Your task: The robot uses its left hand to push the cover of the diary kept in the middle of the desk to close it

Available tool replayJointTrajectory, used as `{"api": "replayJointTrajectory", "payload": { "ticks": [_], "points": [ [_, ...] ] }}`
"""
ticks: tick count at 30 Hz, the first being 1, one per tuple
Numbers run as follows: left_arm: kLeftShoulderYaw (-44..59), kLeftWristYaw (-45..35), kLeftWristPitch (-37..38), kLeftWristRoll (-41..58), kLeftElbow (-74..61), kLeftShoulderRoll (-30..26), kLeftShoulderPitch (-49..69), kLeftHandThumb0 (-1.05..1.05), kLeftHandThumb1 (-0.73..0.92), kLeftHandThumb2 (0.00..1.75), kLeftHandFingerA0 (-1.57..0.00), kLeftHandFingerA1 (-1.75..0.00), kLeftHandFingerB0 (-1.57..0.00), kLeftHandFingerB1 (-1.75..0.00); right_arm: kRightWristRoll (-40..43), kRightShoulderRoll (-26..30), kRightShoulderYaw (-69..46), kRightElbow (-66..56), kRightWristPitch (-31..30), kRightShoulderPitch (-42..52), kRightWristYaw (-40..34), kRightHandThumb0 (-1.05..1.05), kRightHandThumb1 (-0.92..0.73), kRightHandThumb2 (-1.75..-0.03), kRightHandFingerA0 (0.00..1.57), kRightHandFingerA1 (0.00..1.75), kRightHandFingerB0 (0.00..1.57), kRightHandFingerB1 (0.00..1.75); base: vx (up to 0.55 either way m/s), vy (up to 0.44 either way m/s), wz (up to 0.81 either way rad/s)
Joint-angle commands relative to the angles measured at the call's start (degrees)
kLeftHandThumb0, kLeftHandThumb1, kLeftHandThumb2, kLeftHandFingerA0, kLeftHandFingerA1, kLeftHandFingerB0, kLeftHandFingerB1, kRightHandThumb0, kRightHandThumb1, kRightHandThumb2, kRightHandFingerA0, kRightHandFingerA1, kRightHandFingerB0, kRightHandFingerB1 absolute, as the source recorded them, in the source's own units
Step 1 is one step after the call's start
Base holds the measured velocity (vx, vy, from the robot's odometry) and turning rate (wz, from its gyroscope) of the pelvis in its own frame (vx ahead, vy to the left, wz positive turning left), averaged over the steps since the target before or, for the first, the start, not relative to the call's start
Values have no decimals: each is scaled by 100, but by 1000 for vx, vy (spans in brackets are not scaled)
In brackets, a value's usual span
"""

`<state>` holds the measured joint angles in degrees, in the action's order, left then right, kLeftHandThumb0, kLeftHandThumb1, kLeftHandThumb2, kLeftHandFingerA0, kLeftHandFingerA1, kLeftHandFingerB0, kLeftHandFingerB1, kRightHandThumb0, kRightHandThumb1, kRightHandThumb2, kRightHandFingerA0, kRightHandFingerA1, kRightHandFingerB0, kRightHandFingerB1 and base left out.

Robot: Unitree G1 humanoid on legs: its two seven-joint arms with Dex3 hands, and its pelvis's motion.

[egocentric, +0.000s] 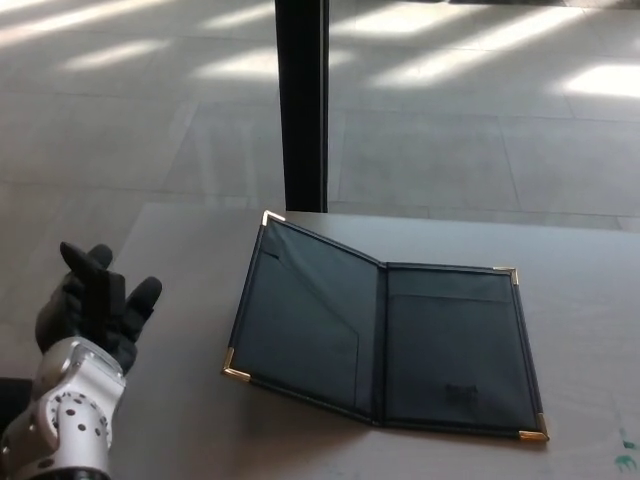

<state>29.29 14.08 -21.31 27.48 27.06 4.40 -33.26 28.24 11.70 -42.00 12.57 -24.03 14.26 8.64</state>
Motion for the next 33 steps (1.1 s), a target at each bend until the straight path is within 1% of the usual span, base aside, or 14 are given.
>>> {"api": "replayJointTrajectory", "payload": {
  "ticks": [1,3,5,6,9,10,11,22,23,24,25,30,31,33],
  "points": [
    [36,185,-53,117,-194,49,156,-98,91,84,-38,-53,-26,-44,149,59,-52,23,-56,-17,-77,-72,-92,-72,38,67,39,47,0,0,0],
    [107,214,-54,368,-598,394,467,-98,92,85,-40,-53,-28,-45,170,58,-59,49,-52,-45,-92,-72,-92,-69,40,69,41,47,0,0,0],
    [-141,-4,-315,441,-1183,746,1074,-95,82,121,-33,-58,-28,-53,173,46,-47,21,-46,-44,-96,-72,-92,-70,36,67,39,47,0,0,0],
    [-178,-35,-369,495,-1306,855,1238,-104,91,85,-34,-54,-28,-46,173,40,-30,-2,-38,-35,-77,-72,-92,-70,37,66,40,47,0,0,0],
    [-283,43,-370,564,-1619,1190,1657,-105,92,86,-34,-52,-30,-47,173,62,-21,19,-57,-66,-95,-71,-92,-70,37,65,41,47,0,0,0],
    [-360,49,-325,514,-1685,1292,1794,-100,79,121,-34,-57,-30,-53,166,73,-5,13,-35,-45,-53,-72,-92,-71,36,66,40,47,0,0,0],
    [-402,-5,-314,545,-1745,1351,1893,-104,92,85,-38,-54,-30,-46,165,66,-9,-14,-48,-41,-88,-72,-92,-72,38,67,41,47,0,0,0],
    [-1627,-280,-665,1066,-2803,2282,3375,-105,92,82,-39,-53,-28,-44,160,121,5,35,-52,-122,-160,-72,-92,-69,38,67,42,48,0,0,0],
    [-1757,-239,-702,1084,-2839,2327,3444,-101,77,122,-34,-58,-25,-52,172,139,-4,69,-39,-128,-128,-71,-92,-70,37,66,44,50,0,0,0],
    [-1871,-202,-780,1144,-2883,2376,3516,-100,76,120,-31,-57,-24,-52,176,148,-6,68,-43,-124,-117,-71,-92,-71,36,66,42,50,0,0,0],
    [-1961,-209,-791,1184,-2881,2386,3555,-105,92,81,-36,-53,-28,-46,167,146,-7,31,-56,-115,-150,-72,-92,-71,39,66,46,52,0,0,0],
    [-2335,-20,-742,1261,-2909,2389,3623,-105,92,80,-35,-55,-32,-46,134,155,13,70,-15,-165,-165,-73,-92,-70,39,68,44,52,0,0,0],
    [-2434,3,-747,1253,-2934,2375,3661,-105,92,81,-35,-55,-31,-46,167,138,2,72,-12,-165,-141,-77,-74,-97,38,68,40,58,0,0,0],
    [-2555,44,-733,1316,-2907,2357,3726,-105,92,80,-38,-56,-30,-46,205,127,-2,71,-53,-187,-138,-73,-92,-71,37,68,45,54,0,0,0]
  ]
}}
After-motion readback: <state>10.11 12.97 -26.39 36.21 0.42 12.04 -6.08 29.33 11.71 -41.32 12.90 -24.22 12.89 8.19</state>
